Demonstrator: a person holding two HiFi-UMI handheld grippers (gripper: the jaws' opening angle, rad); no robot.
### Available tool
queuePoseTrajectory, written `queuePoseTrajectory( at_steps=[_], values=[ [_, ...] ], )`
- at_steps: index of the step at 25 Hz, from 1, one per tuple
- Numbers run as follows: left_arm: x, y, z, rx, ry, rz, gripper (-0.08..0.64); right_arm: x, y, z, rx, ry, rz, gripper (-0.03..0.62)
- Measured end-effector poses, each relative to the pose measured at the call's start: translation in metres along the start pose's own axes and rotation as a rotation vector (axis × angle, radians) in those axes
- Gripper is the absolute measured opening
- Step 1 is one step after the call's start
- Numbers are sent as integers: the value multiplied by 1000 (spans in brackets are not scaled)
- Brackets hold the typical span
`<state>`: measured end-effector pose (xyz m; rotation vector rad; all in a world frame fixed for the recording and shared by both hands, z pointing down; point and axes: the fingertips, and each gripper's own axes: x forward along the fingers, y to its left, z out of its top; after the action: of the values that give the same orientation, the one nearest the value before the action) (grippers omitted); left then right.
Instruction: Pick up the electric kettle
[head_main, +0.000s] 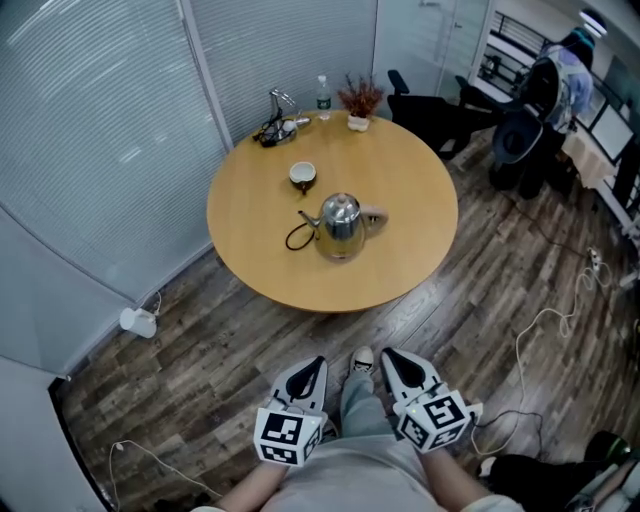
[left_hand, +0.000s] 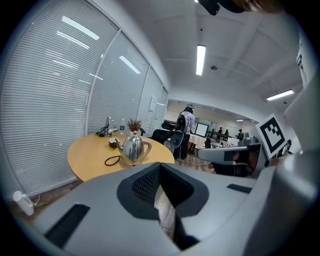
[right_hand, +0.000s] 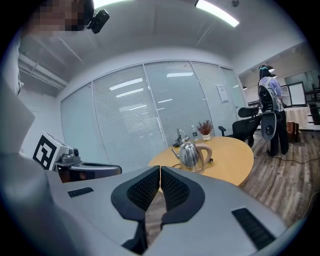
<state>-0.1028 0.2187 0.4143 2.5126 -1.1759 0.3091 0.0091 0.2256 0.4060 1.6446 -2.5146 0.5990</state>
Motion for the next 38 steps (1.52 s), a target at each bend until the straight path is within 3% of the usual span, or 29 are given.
queuePoseTrajectory(
  at_steps=[11,17,25,38],
  values=[
    [138,43,75,-8,-56,47,2,105,-99,84,-86,-38,30,32],
    [190,51,100,-15,-71,74,3,141,-135,105,-114,-33,72,32],
    [218,67,109,-4,-34,71,3,169,-167,112,-111,-23,25,32],
    [238,96,116,13,17,3,2,194,-181,113,-150,9,-91,32]
  ],
)
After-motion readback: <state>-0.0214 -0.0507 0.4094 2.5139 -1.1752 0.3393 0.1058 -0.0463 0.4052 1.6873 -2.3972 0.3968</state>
